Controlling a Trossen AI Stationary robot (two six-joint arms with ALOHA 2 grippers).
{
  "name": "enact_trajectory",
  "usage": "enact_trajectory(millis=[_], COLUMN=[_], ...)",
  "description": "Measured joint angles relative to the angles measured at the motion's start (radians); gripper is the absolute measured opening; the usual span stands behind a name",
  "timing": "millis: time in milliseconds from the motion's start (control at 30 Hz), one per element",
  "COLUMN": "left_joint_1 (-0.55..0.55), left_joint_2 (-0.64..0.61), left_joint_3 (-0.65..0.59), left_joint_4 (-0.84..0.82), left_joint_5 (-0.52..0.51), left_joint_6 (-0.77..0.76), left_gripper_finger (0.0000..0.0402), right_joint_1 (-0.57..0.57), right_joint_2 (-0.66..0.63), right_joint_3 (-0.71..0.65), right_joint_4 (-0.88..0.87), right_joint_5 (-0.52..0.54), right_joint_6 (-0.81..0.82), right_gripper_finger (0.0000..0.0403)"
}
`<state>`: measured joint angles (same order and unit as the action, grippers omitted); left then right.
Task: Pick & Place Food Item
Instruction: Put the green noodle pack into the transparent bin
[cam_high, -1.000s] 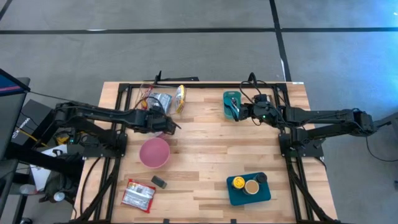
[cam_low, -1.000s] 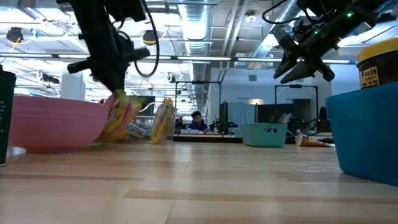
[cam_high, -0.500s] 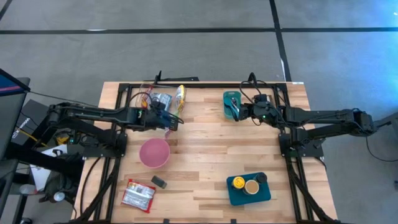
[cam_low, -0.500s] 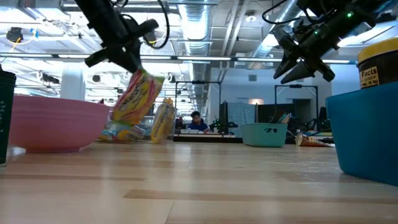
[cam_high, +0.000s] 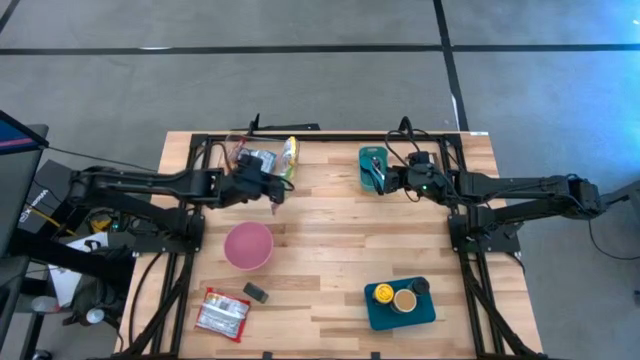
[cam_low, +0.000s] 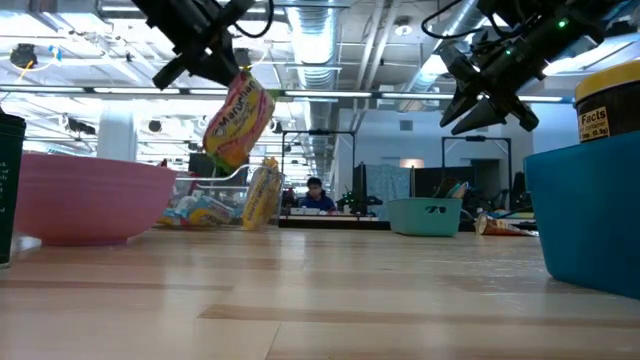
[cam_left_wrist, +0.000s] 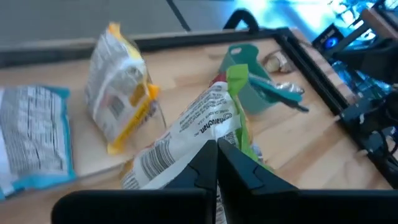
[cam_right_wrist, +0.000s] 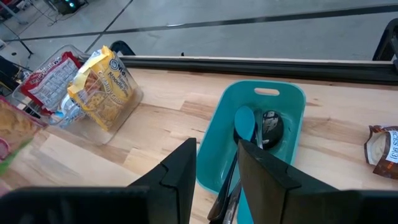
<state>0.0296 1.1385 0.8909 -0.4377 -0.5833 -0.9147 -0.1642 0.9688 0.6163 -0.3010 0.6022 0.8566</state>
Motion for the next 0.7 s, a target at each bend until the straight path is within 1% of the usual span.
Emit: enact_trajectory(millis=[200, 400, 700], left_joint_1=[0.012, 0.073, 0.205], left_joint_2=[-0.058, -0.093, -0.081], left_joint_3=[0.0, 0.0, -0.001], left_joint_4=[0.009, 0.014, 0.012], left_joint_5=[-0.069, -0.133, -0.134], left_joint_6=[0.03, 0.136, 0.357], left_gripper_finger=[0.0, 0.0, 0.0], right_joint_1=[0.0, 0.0, 0.0], right_joint_2=[0.0, 0.0, 0.0], right_joint_3=[0.0, 0.0, 0.0], right_joint_4=[0.001, 0.002, 0.002], right_joint_5=[0.0, 0.0, 0.0], right_joint_6=[0.0, 0.0, 0.0], right_gripper_finger=[0.0113, 0.0113, 0.0113])
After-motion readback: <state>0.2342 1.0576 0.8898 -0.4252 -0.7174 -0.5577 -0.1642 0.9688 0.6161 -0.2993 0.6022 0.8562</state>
